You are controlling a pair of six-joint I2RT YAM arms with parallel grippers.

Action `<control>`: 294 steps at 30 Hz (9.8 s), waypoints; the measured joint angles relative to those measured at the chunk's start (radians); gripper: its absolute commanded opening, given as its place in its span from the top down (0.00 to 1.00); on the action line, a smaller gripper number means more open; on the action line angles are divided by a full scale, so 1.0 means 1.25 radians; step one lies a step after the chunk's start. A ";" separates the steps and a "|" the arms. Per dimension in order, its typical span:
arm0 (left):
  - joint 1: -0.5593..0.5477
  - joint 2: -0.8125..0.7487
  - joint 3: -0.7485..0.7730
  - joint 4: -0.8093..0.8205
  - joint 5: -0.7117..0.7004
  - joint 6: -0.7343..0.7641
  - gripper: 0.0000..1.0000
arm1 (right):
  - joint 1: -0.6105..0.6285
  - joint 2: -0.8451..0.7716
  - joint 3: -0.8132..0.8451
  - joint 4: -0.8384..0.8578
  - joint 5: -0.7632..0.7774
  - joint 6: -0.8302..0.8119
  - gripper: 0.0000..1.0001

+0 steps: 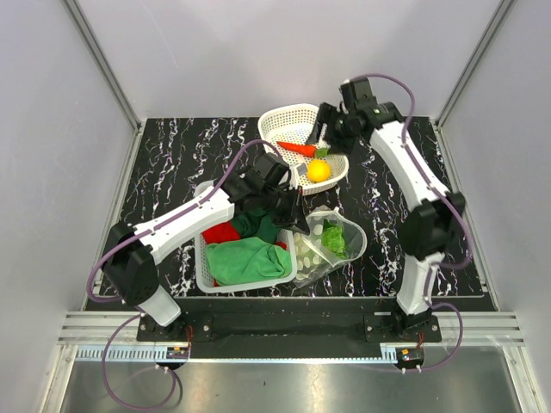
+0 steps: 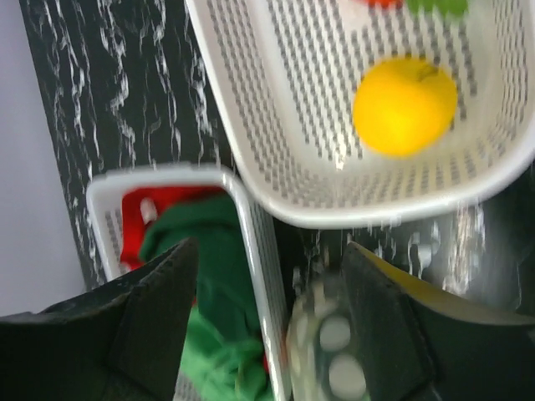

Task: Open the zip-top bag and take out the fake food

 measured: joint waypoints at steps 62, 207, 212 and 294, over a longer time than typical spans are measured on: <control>-0.019 0.034 0.077 0.018 0.009 -0.034 1.00 | 0.112 -0.664 -0.890 0.271 -0.202 0.021 1.00; -0.025 -0.053 -0.014 -0.065 -0.151 0.007 1.00 | -0.002 -0.372 -0.506 0.649 0.159 0.014 1.00; -0.025 -0.053 -0.014 -0.069 -0.146 0.034 1.00 | -0.032 -0.213 -0.422 0.743 0.107 0.026 1.00; -0.020 0.126 0.190 0.023 -0.016 -0.114 1.00 | 0.102 -0.667 -0.824 0.056 0.049 0.342 0.81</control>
